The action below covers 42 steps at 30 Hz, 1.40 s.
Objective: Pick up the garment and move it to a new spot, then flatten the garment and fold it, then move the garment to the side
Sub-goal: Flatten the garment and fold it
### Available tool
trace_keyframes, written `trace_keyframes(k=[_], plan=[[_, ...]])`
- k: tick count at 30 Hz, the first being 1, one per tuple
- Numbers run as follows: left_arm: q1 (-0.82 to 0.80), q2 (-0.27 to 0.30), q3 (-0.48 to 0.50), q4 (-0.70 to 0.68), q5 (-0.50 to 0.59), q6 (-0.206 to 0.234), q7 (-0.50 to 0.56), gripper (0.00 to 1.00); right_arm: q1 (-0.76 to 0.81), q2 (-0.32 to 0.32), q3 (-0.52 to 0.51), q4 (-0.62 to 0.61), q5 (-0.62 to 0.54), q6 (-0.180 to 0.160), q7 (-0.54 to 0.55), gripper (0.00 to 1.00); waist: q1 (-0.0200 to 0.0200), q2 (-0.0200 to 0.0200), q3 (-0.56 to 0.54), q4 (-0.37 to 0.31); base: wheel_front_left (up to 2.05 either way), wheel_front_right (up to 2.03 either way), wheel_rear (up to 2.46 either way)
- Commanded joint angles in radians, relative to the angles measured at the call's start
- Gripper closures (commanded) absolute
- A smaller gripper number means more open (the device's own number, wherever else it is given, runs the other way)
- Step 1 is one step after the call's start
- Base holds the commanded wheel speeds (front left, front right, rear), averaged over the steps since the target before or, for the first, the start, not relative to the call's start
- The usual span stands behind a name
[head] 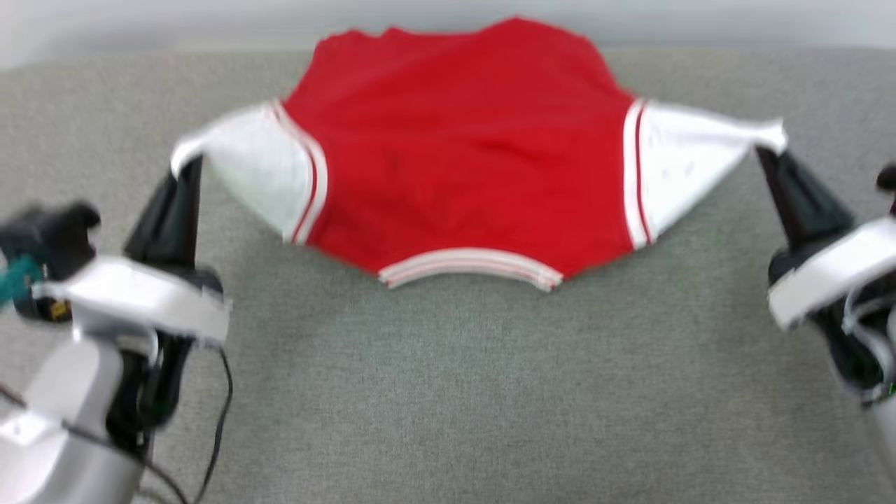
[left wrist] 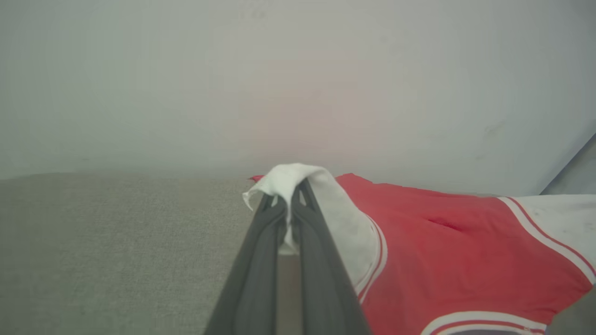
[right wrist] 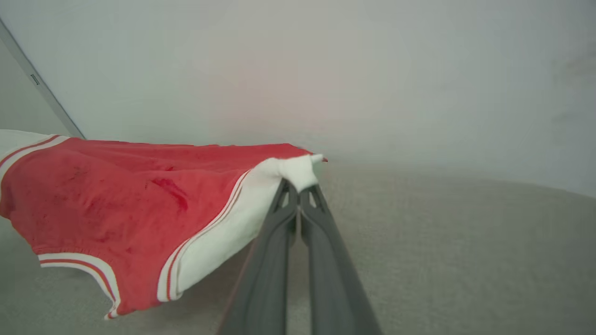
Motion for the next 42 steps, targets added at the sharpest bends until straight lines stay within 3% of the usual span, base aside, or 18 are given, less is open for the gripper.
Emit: trace_keyframes(k=[1,15,27,36,37,38,42], plan=[[0.032,0.008,0.005,-0.012,-0.010,0.008,-0.007,1.00,0.035,0.007,-0.004,-0.009,-0.001,-0.001,0.004,1.00,0.0002,0.0000,-0.048,-0.006,0.00,0.00,0.00],[0.508,0.048,0.050,-0.139,-0.103,0.109,-0.024,1.00,0.500,0.031,-0.133,-0.116,-0.025,-0.001,0.094,1.00,0.0002,0.0000,-0.205,0.000,0.00,0.00,0.00],[0.682,0.021,0.026,-0.053,-0.146,0.105,-0.029,1.00,0.770,0.059,-0.194,-0.119,-0.062,-0.001,0.187,1.00,0.0002,0.0000,-0.246,0.002,0.00,0.00,0.00],[0.675,0.004,0.006,-0.007,-0.135,0.092,-0.036,1.00,0.807,0.065,-0.156,-0.026,-0.058,-0.001,0.205,1.00,0.0002,0.0000,-0.240,0.007,0.00,0.00,0.00],[0.669,0.001,0.003,-0.008,-0.133,0.091,-0.037,1.00,0.794,0.070,-0.160,-0.025,-0.055,-0.001,0.204,0.80,0.0002,0.0000,-0.238,0.008,0.00,0.00,0.00],[0.663,-0.001,0.002,-0.009,-0.128,0.092,-0.038,1.00,0.778,0.070,-0.165,-0.028,-0.055,-0.001,0.198,0.03,0.0002,0.0000,-0.235,0.008,0.00,0.00,0.00],[0.641,-0.009,-0.008,-0.020,-0.111,0.092,-0.042,1.00,0.714,0.079,-0.187,-0.064,-0.068,-0.001,0.172,0.00,0.0002,0.0000,-0.219,0.016,0.00,0.00,0.00]])
